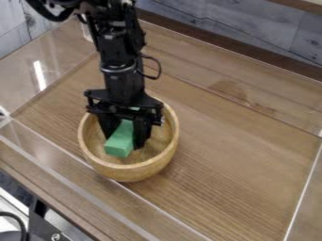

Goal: Move green stick from inside the wooden bowl to the table next to it

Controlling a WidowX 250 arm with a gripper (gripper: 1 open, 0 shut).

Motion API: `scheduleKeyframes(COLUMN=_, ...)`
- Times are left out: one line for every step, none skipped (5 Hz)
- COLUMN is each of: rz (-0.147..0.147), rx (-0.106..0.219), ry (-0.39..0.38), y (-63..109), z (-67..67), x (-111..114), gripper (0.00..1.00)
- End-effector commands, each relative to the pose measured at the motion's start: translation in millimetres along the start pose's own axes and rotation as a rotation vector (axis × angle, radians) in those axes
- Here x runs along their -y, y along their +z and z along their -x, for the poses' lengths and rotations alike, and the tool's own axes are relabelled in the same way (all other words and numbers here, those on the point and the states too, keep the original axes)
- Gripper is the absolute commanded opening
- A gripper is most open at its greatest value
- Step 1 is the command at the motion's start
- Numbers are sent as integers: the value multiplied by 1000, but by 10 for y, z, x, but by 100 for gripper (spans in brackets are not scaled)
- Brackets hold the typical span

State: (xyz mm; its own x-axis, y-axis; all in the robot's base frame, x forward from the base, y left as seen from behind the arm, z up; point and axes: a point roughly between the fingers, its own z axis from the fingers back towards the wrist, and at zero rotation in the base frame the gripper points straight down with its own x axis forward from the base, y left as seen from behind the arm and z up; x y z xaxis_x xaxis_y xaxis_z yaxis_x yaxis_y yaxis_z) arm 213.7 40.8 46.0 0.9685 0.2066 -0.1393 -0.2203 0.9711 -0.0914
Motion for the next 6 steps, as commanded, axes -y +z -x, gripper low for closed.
scheduleKeyframes(rz=6, rx=77, ry=7, y=200, z=-109, x=-14, gripper=0)
scheduleKeyframes(rz=13, rx=81, ry=11, y=233, z=-116, x=-14, gripper=0)
scheduleKeyframes(rz=19, rx=86, ry=14, y=266, z=-122, x=-13, gripper=0)
scheduleKeyframes(rz=24, rx=92, ry=19, y=300, z=-132, x=-14, gripper=0)
scheduleKeyframes(rz=28, rx=99, ry=22, y=330, z=-142, x=-14, gripper=0)
scheduleKeyframes(rz=31, rx=104, ry=24, y=349, z=-151, x=-15, gripper=0)
